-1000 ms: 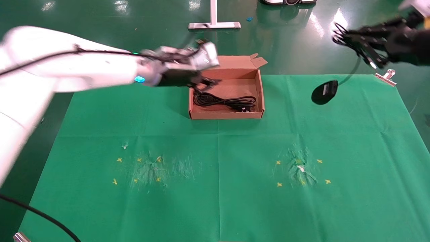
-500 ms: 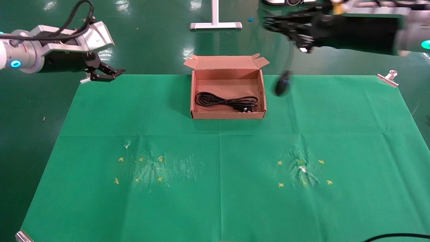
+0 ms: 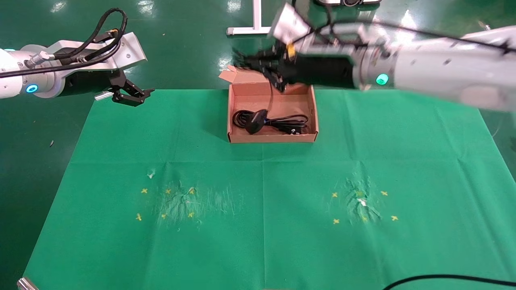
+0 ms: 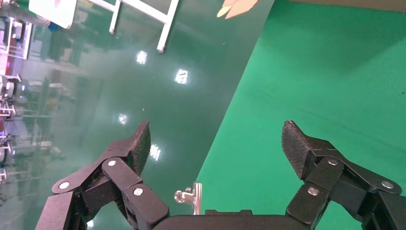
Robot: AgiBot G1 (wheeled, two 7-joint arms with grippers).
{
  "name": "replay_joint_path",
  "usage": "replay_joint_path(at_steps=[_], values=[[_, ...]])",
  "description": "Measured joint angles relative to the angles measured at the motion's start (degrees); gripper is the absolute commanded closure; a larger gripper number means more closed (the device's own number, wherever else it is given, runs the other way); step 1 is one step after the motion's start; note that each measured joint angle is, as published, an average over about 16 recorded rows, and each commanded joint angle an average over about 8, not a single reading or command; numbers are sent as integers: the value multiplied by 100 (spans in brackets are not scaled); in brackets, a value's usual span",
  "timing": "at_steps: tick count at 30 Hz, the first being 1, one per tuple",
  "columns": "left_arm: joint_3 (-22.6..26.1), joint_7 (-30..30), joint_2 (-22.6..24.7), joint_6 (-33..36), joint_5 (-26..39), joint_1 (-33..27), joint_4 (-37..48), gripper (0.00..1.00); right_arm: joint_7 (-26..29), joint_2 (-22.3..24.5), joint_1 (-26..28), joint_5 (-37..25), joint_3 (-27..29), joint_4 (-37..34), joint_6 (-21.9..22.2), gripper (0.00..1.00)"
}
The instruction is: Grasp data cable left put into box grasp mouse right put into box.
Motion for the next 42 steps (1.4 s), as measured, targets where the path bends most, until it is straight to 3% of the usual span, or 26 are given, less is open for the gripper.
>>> replay_joint_path(at_steps=[2,9,10,27,42], values=[[9,-122,-26,10,90,22,-111,0,-82,-70,-33,-60,-26,-154,114,95],[24,-331,-75,32,257,63,-310,0,-284,-166,-123,-196,-55,-525,420,9],[25,-341,-78,33,266,66,-321,0,-301,-169,-131,-205,-54,-550,447,2],[24,-335,-63,36,246,66,-293,0,-264,-65,-195,-85,-16,-438,349,0],[24,-332,-61,36,240,65,-288,0,-41,610,-791,948,245,247,-326,0]])
